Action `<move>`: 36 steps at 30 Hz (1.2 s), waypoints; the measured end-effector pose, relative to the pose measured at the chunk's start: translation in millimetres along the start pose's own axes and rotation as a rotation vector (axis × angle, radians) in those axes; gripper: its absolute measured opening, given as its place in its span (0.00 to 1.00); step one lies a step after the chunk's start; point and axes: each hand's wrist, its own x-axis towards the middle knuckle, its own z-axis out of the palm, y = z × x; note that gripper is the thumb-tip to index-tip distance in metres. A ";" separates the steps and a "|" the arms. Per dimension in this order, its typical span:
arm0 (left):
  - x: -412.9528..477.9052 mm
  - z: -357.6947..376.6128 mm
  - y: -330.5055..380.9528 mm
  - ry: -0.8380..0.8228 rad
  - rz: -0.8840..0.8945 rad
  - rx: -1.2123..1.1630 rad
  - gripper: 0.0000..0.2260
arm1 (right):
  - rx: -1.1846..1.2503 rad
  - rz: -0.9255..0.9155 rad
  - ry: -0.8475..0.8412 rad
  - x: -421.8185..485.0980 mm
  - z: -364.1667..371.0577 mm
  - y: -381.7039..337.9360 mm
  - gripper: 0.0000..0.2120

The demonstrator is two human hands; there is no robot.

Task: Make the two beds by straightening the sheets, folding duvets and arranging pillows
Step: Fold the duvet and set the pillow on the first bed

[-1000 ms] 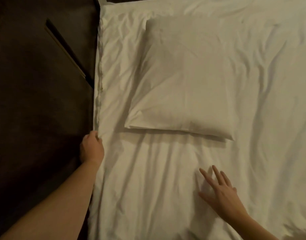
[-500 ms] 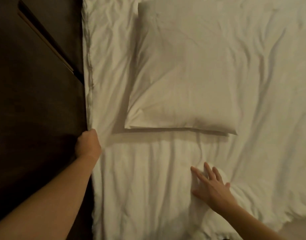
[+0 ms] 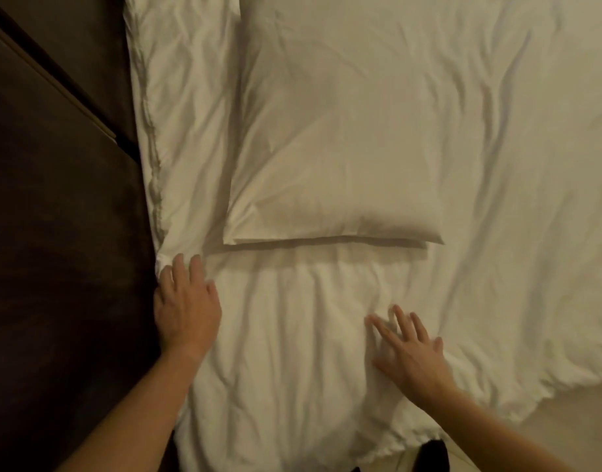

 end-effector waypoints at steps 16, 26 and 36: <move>-100.9 63.5 -9.6 -0.409 0.066 0.006 0.32 | 0.084 0.030 -0.072 -19.3 32.7 44.9 0.42; -79.2 25.3 53.0 -0.568 -0.129 0.002 0.32 | 0.183 -0.104 -0.097 -14.0 -5.0 76.6 0.33; -139.2 24.8 227.4 -0.390 0.317 -0.222 0.28 | 0.070 0.186 0.160 -30.9 -6.4 196.7 0.29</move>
